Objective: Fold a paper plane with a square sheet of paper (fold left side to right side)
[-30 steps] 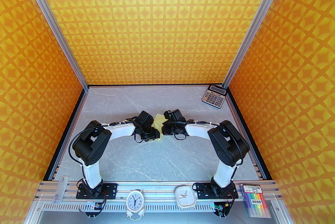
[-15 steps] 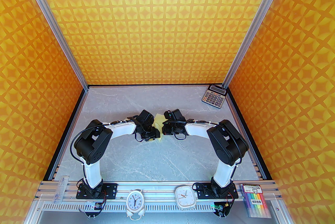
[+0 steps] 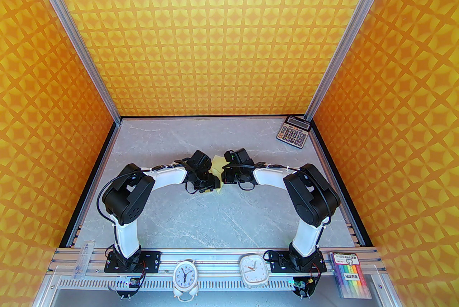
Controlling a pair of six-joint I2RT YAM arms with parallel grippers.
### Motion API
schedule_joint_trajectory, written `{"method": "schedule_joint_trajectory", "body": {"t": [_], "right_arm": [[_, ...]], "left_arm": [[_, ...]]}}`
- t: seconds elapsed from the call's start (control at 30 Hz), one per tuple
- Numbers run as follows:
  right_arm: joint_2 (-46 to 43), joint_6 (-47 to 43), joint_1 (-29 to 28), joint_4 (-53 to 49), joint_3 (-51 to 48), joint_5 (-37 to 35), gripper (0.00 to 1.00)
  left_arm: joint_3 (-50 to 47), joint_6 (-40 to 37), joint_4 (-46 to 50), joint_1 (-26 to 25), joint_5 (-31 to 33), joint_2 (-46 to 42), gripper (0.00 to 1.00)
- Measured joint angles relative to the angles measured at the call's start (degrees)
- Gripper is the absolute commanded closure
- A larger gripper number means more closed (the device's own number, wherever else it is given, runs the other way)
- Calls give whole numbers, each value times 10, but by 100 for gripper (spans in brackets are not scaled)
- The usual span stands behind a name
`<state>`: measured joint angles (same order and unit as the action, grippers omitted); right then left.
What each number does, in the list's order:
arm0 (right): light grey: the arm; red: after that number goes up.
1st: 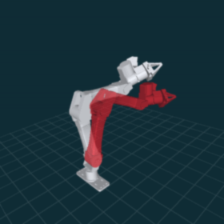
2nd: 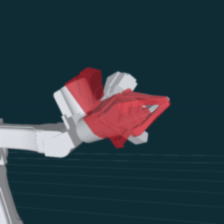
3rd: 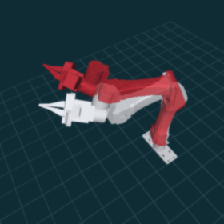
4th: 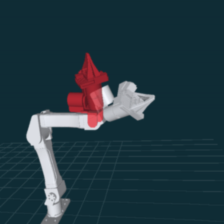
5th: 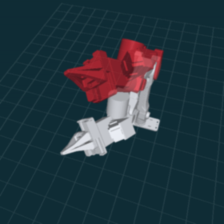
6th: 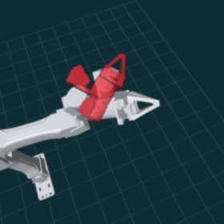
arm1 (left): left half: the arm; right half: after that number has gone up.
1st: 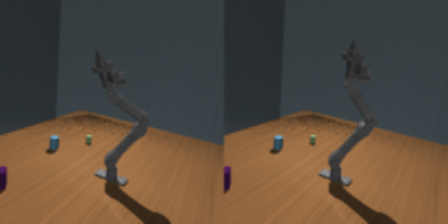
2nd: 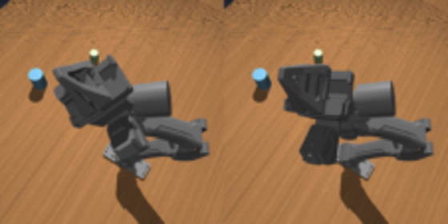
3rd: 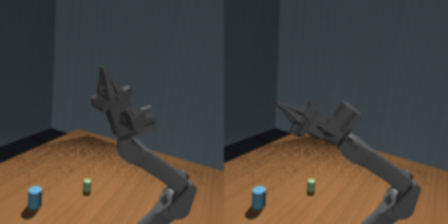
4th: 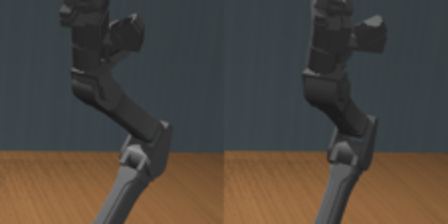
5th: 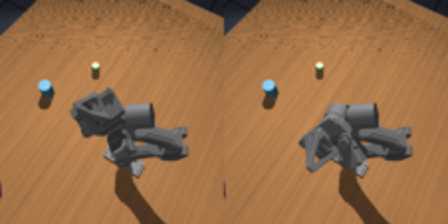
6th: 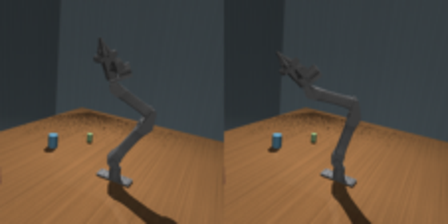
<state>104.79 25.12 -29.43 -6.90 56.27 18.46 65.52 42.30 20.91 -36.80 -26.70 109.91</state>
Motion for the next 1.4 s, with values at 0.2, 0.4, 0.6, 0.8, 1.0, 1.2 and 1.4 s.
{"method": "schedule_joint_trajectory", "body": {"t": [0.2,0.4,0.6,0.8,1.0,1.2,1.4], "right_arm": [[4,-3,0,-2,5,0,100],[10,-3,0,-4,5,0,100],[11,-3,0,-4,5,0,100],[13,-3,0,-4,5,0,100],[17,-3,0,-3,5,0,100],[17,-3,0,-3,5,0,100],[17,-3,0,-3,5,0,100]], "left_arm": [[20,-5,28,0,0,11,60],[43,-12,60,0,0,24,62],[57,-17,80,-1,2,31,62],[56,-19,80,-4,13,26,64],[32,-19,67,-6,35,-19,75],[30,-13,17,5,32,-69,84],[16,4,-42,5,6,-49,87]]}}
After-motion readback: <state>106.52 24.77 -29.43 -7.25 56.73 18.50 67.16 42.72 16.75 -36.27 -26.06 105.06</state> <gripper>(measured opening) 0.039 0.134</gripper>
